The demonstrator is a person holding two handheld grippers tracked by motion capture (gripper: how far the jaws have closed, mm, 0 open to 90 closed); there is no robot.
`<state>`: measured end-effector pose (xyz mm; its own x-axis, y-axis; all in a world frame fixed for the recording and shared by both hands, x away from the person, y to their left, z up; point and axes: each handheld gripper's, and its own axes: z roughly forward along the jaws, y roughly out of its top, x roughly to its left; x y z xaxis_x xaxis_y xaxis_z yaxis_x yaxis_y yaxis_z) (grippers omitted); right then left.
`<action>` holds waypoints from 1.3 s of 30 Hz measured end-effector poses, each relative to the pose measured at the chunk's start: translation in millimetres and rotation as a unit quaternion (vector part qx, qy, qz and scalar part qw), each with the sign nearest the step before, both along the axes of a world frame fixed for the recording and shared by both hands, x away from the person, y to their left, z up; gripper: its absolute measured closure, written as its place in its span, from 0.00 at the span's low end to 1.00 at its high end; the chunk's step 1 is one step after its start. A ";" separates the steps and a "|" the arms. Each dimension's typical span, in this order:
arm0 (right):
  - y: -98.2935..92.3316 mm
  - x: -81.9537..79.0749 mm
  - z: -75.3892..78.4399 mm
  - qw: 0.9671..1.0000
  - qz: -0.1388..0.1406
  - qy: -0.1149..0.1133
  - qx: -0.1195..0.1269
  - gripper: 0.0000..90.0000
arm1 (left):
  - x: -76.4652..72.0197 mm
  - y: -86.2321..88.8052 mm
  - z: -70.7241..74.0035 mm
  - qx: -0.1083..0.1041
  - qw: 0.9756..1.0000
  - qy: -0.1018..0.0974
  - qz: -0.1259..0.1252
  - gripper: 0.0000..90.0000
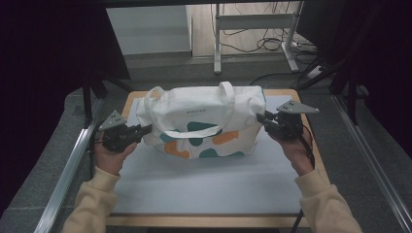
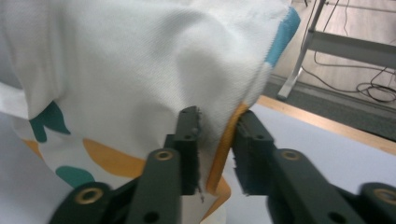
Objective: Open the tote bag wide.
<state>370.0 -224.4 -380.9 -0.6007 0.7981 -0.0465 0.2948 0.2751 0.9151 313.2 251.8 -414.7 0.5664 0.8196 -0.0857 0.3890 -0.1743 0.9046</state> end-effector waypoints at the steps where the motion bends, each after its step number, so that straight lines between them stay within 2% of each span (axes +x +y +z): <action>1: -1.9 -1.1 0.3 1.000 0.002 0.000 0.005 0.88 | -2.9 -0.1 0.3 0.000 1.000 -0.005 -0.001 0.89; 4: -7.2 -6.1 -1.2 1.000 0.010 -0.005 0.017 0.91 | -8.4 0.4 -1.0 -0.002 1.000 -0.007 -0.006 0.89; 8: -8.5 -12.9 -7.9 1.000 0.027 -0.007 0.011 0.93 | -11.5 0.4 -4.7 -0.003 1.000 -0.005 -0.011 0.90; 19: -8.4 -19.7 -14.3 0.999 0.042 -0.007 0.007 0.95 | -17.7 -2.3 -10.1 0.002 1.000 -0.003 -0.023 0.92; 29: -11.5 -34.9 -31.5 0.998 0.056 0.008 -0.002 0.96 | -29.2 -2.1 -21.5 0.001 0.999 -0.001 -0.045 0.94; 36: -9.4 -38.2 -52.9 0.997 0.062 0.025 -0.026 0.96 | -29.5 -5.5 -36.1 0.006 0.999 0.013 -0.051 0.95; 39: -3.7 -36.2 -64.9 0.996 0.061 0.038 -0.051 0.96 | -26.8 -8.8 -44.5 0.015 0.998 0.021 -0.049 0.96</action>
